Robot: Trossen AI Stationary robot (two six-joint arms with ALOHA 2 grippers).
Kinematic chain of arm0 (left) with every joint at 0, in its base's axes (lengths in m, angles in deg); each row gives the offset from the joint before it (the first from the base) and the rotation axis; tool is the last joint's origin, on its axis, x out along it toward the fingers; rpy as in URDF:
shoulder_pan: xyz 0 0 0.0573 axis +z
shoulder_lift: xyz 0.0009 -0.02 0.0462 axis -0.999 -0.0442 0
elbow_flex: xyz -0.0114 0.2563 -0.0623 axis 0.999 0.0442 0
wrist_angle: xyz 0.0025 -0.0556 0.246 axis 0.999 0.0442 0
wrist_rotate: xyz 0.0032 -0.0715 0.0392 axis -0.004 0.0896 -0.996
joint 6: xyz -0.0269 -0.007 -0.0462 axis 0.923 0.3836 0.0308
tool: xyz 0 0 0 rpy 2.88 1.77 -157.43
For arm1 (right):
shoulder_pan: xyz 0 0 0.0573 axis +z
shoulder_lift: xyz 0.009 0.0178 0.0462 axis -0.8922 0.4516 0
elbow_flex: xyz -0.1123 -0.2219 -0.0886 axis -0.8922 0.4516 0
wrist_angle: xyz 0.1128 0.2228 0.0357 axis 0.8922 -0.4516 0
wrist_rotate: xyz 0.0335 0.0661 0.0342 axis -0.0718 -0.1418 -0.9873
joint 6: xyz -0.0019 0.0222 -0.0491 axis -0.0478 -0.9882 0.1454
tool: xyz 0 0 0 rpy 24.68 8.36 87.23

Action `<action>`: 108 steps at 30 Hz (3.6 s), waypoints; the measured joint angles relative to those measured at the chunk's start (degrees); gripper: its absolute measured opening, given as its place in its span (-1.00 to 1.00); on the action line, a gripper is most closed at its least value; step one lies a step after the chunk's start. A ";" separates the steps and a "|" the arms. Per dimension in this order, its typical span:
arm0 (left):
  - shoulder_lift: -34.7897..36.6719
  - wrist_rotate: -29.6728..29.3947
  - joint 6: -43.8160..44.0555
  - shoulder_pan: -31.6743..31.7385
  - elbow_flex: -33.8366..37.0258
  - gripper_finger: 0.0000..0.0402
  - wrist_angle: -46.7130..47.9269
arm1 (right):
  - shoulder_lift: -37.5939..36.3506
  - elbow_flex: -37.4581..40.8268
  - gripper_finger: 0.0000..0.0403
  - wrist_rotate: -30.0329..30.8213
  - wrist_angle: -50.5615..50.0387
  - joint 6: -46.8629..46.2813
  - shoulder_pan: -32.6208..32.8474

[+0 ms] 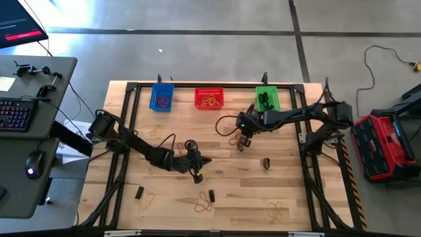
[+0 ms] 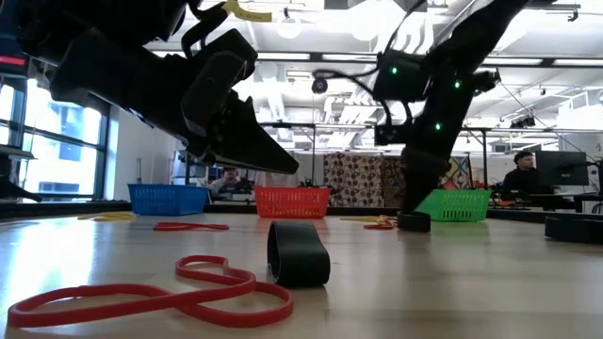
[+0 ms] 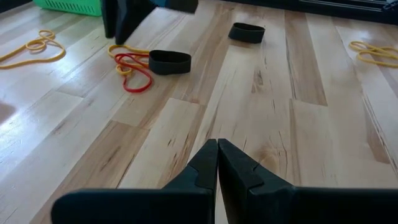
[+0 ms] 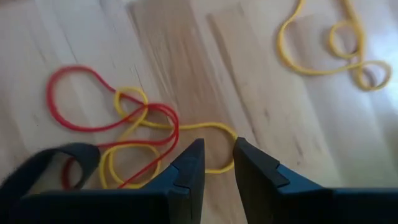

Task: Sort rubber bands into baskets
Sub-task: Put the yellow rubberband into the orange bin, then put the rubberband into the orange bin

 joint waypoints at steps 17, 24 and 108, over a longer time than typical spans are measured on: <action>0.00 0.00 0.07 -0.02 0.02 -0.99 0.04 | 3.24 -0.07 -0.63 3.06 1.14 2.30 -0.73; 0.00 0.00 0.09 -0.02 0.02 -0.99 0.04 | 2.60 0.02 -0.63 4.02 0.96 1.99 -0.79; 0.00 0.00 1.49 -0.02 0.02 -0.99 0.33 | -18.07 0.00 -1.00 28.46 13.34 6.09 19.13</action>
